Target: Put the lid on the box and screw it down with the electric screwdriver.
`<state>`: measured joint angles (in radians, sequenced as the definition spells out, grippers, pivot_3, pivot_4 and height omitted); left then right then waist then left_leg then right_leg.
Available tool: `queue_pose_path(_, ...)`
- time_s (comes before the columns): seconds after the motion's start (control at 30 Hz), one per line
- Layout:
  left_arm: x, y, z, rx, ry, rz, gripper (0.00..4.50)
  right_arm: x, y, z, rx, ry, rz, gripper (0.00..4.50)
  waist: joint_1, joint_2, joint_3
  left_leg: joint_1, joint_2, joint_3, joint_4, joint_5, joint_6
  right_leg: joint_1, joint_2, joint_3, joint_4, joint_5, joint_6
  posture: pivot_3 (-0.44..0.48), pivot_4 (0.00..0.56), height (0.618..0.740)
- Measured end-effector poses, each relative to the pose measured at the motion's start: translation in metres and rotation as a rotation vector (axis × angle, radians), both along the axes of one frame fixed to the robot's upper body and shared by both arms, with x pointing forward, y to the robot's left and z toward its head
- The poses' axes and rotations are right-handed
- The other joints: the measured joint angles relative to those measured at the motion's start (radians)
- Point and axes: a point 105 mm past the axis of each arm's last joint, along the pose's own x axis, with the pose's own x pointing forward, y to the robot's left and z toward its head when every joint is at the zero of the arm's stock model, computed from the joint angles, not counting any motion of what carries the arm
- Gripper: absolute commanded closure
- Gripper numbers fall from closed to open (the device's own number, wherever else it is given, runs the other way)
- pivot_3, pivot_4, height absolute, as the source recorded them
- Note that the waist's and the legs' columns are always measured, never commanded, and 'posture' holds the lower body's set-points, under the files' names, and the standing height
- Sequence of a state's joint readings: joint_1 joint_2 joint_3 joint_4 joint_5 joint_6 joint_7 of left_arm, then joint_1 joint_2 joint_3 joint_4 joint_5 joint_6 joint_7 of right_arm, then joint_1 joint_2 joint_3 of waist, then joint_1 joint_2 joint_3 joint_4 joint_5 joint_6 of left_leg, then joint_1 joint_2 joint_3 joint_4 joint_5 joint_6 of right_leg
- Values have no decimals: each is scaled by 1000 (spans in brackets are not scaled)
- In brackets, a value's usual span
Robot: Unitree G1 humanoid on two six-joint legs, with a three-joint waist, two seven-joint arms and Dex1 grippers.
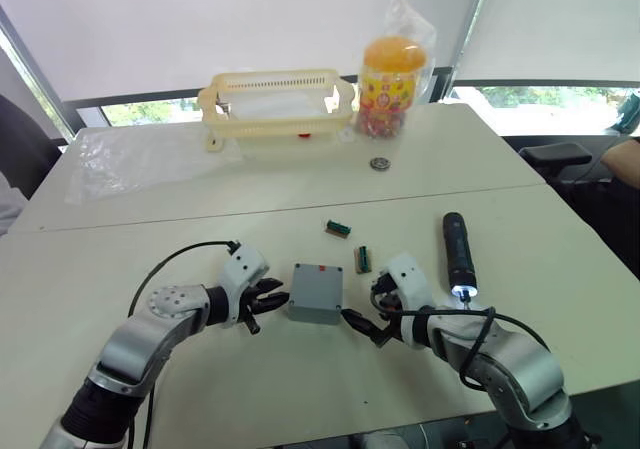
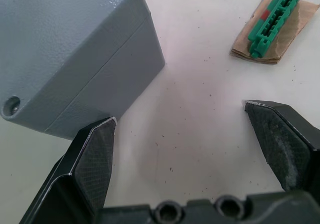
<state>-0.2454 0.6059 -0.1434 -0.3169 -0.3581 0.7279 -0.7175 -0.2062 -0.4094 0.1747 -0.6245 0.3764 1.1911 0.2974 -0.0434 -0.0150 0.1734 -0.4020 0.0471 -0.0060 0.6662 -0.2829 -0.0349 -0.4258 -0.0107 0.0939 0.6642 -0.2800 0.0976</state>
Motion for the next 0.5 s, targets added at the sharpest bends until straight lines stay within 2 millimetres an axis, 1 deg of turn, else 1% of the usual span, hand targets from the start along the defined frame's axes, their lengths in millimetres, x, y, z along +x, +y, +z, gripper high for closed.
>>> queue_pose_path(0.13,0,0,0,1,2,-4,3002,0,0,0,-4,-3,5,30,0,0,0,0,0,0,0,0,0,0,0,0,0,0,0,0,150,740)
queue_pose_path(0.2,-4,3,0,12,17,-27,3002,0,-3,1,-19,-12,27,30,0,0,0,0,0,0,0,0,0,0,0,0,0,0,0,0,150,740)
queue_pose_path(0.27,-7,14,5,42,26,-44,3002,2,-11,6,-52,-33,46,30,-1,0,0,0,0,0,0,0,0,0,0,0,0,0,0,0,150,740)
queue_pose_path(0.33,-8,30,15,68,28,-45,3002,7,-22,16,-76,-69,53,30,-1,0,0,0,0,0,0,0,0,0,0,0,0,0,0,0,150,740)
queue_pose_path(0.4,-7,40,34,66,23,-67,3002,15,-34,32,-91,-110,69,30,-1,0,1,0,0,0,0,0,0,0,0,0,0,0,0,0,150,740)
queue_pose_path(0.43,-6,42,48,55,9,-81,3002,19,-39,43,-94,-140,86,30,2,0,1,0,0,0,0,0,0,0,0,-1,-1,0,0,0,150,740)
queue_pose_path(0.5,-3,41,83,17,-44,-121,3002,30,-47,69,-85,-206,136,30,4,-1,1,-1,0,0,1,0,0,0,0,-1,-1,0,0,0,150,740)
